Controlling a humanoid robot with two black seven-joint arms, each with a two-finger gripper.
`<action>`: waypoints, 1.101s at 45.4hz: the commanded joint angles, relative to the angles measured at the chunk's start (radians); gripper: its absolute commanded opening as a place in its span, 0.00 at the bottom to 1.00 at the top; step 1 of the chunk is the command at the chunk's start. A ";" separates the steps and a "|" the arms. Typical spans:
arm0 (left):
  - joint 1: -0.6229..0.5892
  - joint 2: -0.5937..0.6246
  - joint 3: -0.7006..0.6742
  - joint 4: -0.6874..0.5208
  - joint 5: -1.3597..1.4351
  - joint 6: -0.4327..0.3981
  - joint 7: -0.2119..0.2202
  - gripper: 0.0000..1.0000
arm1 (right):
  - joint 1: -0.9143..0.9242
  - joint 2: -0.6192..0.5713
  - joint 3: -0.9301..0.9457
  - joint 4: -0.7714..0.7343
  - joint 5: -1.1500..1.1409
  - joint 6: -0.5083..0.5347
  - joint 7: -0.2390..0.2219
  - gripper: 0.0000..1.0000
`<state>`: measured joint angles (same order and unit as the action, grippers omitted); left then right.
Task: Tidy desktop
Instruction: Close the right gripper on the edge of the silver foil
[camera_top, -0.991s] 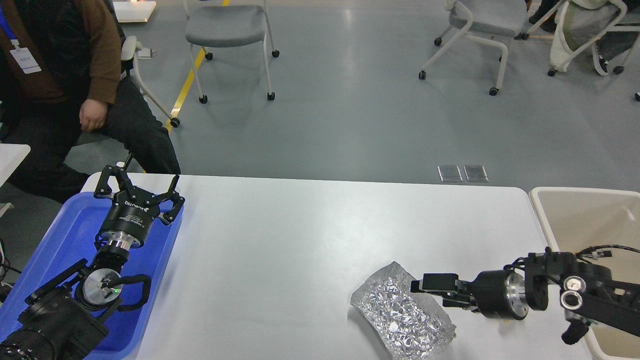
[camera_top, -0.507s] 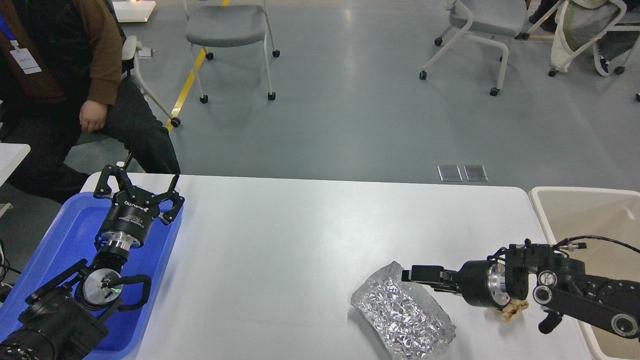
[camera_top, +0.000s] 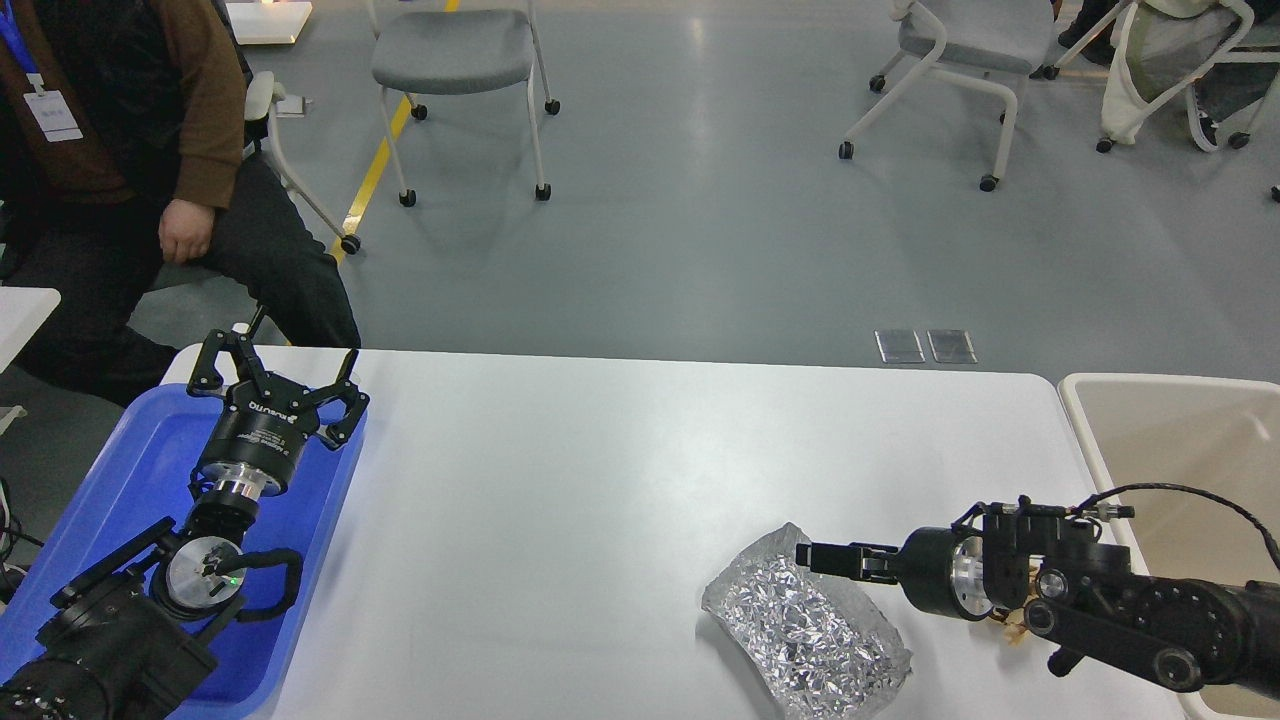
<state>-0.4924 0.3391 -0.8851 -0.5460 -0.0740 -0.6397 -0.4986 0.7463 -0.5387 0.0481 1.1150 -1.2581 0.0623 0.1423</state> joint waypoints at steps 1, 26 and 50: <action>0.000 0.000 0.000 0.000 0.000 0.000 0.000 1.00 | -0.007 0.048 -0.042 -0.078 -0.046 -0.056 0.046 1.00; 0.000 0.000 0.000 0.000 0.000 0.000 0.000 1.00 | -0.022 0.056 -0.080 -0.122 -0.098 -0.067 0.095 0.95; 0.000 0.000 0.000 0.000 0.000 0.000 0.000 1.00 | -0.013 0.057 -0.175 -0.207 -0.099 -0.120 0.155 0.46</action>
<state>-0.4924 0.3390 -0.8851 -0.5462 -0.0736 -0.6397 -0.4985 0.7277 -0.4828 -0.0723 0.9441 -1.3562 -0.0212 0.2664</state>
